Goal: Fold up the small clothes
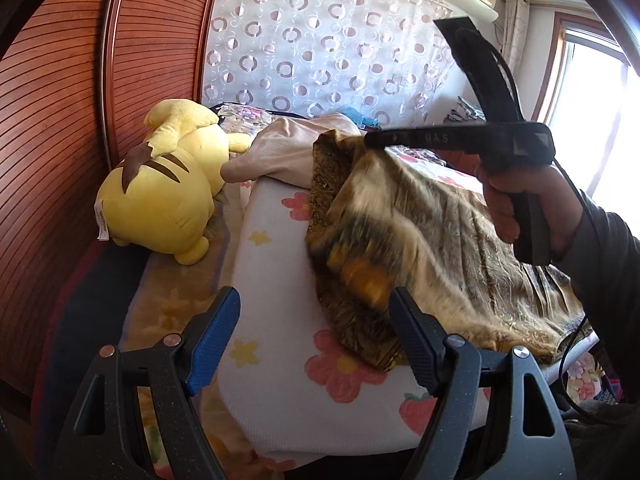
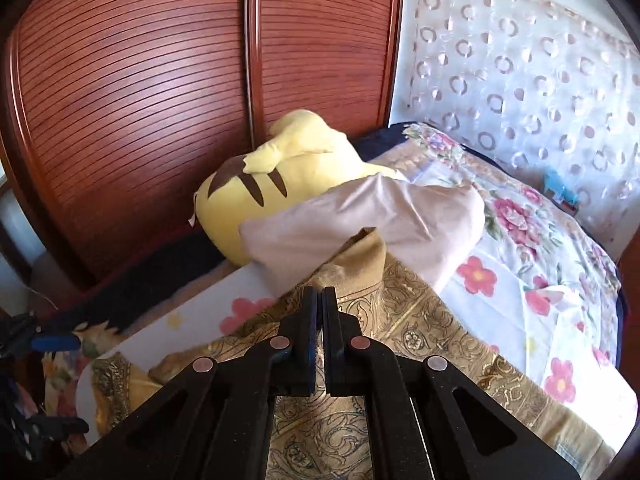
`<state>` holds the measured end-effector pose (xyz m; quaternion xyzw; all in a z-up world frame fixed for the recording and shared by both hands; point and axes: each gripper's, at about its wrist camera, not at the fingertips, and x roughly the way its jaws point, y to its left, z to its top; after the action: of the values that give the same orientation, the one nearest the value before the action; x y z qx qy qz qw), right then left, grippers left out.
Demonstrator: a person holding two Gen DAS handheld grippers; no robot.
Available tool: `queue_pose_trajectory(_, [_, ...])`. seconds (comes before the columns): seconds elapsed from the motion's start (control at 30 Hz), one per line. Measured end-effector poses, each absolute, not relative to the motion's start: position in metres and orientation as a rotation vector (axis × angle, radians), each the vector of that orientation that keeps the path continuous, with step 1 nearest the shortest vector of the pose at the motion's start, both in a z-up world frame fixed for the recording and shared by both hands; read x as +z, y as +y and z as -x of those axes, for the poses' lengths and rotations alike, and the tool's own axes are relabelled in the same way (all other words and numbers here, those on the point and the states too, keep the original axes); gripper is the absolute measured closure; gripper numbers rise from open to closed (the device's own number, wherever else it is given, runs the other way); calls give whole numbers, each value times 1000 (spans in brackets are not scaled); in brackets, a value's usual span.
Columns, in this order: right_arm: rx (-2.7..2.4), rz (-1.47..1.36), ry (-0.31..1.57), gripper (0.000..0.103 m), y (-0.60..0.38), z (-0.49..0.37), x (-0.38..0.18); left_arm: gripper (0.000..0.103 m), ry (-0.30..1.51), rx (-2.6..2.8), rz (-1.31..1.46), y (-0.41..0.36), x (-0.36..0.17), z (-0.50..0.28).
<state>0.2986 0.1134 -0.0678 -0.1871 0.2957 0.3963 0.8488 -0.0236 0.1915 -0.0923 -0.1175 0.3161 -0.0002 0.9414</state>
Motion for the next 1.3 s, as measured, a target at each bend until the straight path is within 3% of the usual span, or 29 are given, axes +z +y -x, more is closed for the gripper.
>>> queue_pose_trajectory(0.03, [865,388,646,101,116,-301,-72,26,644,-2,241,191,-92,23])
queue_pose_trajectory(0.17, [855,403,667,77,103,-308,-78,25,624,-11,254,190,-88,21])
queue_pose_trajectory(0.3, [848,387,649,68,80,-291,-62,26,625,-14,249,187,-88,11])
queue_pose_trajectory(0.57, [782,379,627,54,19,-246,-61,26,725,-43,301,182,-112,-18])
queue_pose_trajectory(0.87, [687,364,675,53,-42,-203,-86,27,761,-97,325,167,-122,-19])
queue_pose_trajectory(1.0, [638,333,716,53,-66,-196,-100,46,762,-104,329,161,-122,-18])
queue_pose_trajectory(1.23, [635,289,746,53,-84,-190,-102,59,766,-108,340,159,-121,-21])
queue_pose_trajectory(1.3, [629,299,751,53,-83,-190,-103,72,772,-125,345,158,-122,-22])
